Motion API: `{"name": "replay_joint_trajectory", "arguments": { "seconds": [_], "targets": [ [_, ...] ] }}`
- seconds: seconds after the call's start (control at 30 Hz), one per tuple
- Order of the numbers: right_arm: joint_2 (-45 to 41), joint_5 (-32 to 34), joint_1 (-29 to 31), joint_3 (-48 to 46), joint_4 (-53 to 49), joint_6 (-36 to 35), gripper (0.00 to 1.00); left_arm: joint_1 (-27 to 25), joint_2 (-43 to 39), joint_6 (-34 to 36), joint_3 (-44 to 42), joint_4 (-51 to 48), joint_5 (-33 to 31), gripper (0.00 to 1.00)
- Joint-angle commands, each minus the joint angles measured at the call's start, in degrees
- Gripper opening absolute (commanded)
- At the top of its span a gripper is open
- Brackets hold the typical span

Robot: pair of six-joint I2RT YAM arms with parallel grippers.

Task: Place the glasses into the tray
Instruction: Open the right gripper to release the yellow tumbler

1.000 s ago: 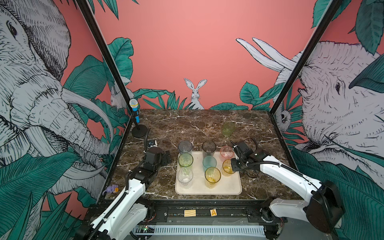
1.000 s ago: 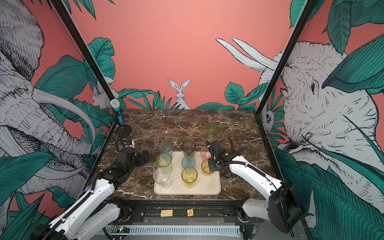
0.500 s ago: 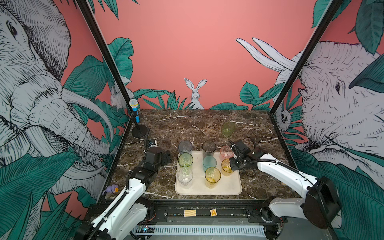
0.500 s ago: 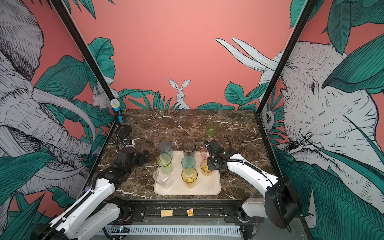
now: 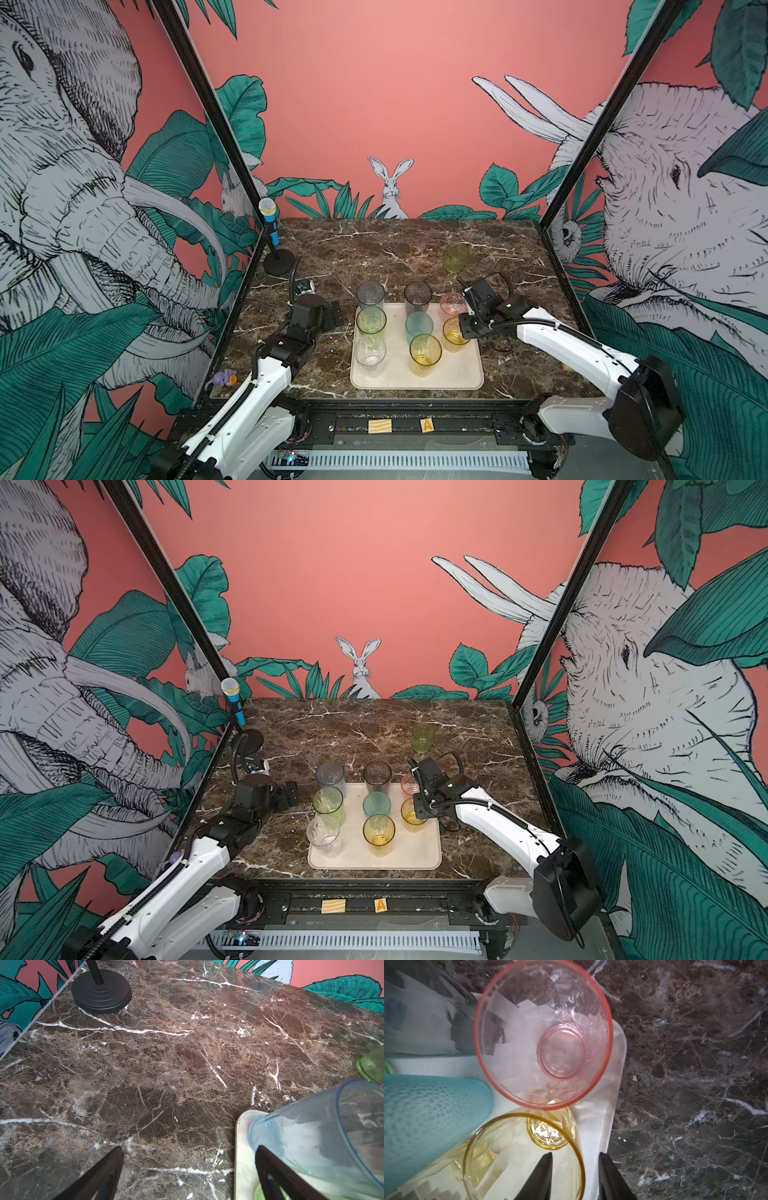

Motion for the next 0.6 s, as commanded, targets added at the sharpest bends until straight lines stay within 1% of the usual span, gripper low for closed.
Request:
{"name": "replay_joint_trajectory", "arguments": {
  "seconds": [0.0, 0.27, 0.4, 0.57],
  "targets": [
    [-1.85, 1.24, 0.47, 2.12, -1.63, 0.22, 0.41, 0.16, -1.37, -0.13, -0.86, -0.13, -0.80, 1.00],
    [-4.76, 0.83, 0.51, 5.58, -3.75, -1.06, 0.43, 0.23, -2.08, 0.02, -0.98, -0.60, -1.05, 0.99],
    [-6.09, 1.90, 0.43, 8.07, -5.44, -2.22, 0.43, 0.23, -2.50, 0.10, -0.96, -0.92, -1.18, 0.99],
    [-6.65, 4.73, 0.42, 11.67, -7.33, -5.58, 0.44, 0.16, -3.09, 0.21, -0.98, -1.23, -1.34, 0.99]
  ]
}}
